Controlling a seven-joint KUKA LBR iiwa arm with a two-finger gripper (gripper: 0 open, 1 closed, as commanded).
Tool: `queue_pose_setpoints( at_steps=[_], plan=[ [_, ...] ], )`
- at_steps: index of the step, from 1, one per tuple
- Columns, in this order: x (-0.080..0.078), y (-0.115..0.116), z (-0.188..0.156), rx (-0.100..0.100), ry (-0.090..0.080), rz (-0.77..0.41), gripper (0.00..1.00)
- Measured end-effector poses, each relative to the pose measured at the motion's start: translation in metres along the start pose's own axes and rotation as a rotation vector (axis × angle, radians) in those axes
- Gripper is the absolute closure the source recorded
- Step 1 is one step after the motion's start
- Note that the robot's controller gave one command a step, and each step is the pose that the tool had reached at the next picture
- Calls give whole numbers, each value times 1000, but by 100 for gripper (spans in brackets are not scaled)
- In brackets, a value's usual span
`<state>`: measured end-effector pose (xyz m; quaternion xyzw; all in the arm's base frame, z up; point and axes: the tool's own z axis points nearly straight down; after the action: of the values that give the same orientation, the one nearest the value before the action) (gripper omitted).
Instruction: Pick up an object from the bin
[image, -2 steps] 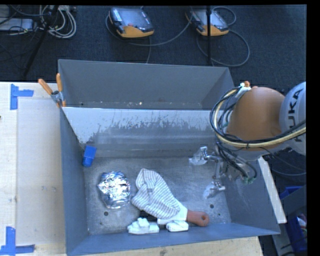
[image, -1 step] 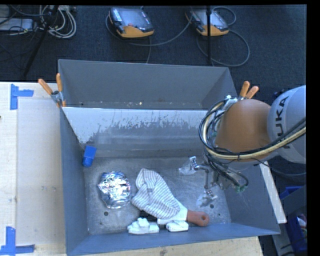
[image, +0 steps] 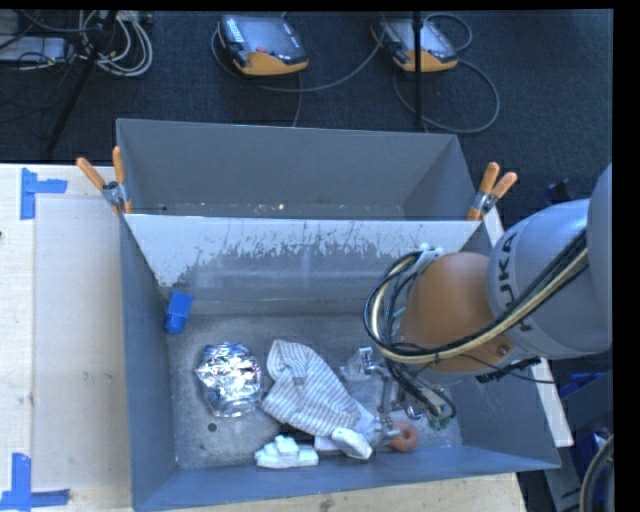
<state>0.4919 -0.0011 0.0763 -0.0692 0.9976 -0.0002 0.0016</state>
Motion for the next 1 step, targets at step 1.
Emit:
queue_pose_setpoints(
  at_steps=[1],
  plan=[
    [1, -1, -3, -2, 10, -2, 100]
  ],
)
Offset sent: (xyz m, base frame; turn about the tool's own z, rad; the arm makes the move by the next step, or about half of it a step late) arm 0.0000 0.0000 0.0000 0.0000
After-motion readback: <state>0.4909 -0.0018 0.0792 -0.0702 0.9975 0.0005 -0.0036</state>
